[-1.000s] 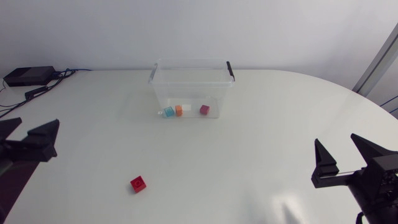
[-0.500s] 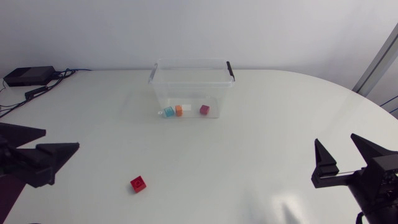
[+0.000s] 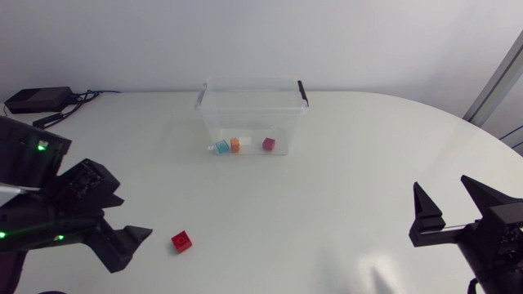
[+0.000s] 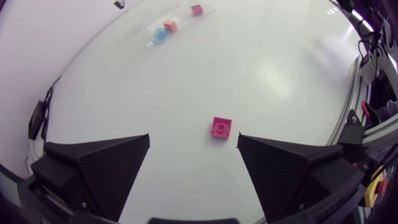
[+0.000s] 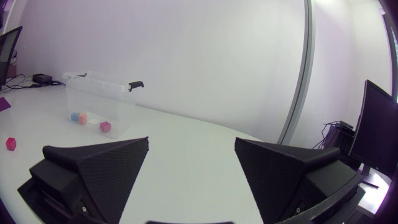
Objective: Place the duplo bricks in the container
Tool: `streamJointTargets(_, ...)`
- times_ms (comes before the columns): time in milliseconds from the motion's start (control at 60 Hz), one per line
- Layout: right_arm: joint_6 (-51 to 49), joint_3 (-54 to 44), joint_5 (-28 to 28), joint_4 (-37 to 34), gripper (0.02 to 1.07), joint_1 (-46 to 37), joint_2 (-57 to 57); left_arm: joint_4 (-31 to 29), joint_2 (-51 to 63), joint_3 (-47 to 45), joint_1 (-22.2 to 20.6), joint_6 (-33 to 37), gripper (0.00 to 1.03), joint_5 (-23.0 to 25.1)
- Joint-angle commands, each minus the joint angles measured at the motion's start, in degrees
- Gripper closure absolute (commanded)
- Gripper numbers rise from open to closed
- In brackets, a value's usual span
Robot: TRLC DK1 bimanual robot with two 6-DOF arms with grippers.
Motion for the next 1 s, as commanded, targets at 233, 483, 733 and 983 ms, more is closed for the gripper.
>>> streamJointTargets(233,-0.7,-1.2,-0.5,0.5,0.07,-0.3,-0.4,10.0,18.3,-3.9,-2.0,4.7,0.04,-0.9)
streamJointTargets(483,-0.7,-1.2,-0.5,0.5,0.07,-0.3,-0.4,12.6,28.3,-1.7,-4.4,4.7,0.04,-0.8)
streamJointTargets(733,-0.7,-1.2,-0.5,0.6,0.07,-0.3,-0.4,14.3,34.8,-0.7,-5.4,4.6,0.04,-0.8)
streamJointTargets(983,-0.7,-1.2,-0.5,0.5,0.07,-0.3,-0.4,15.9,41.5,2.6,-4.9,4.4,0.04,-0.6)
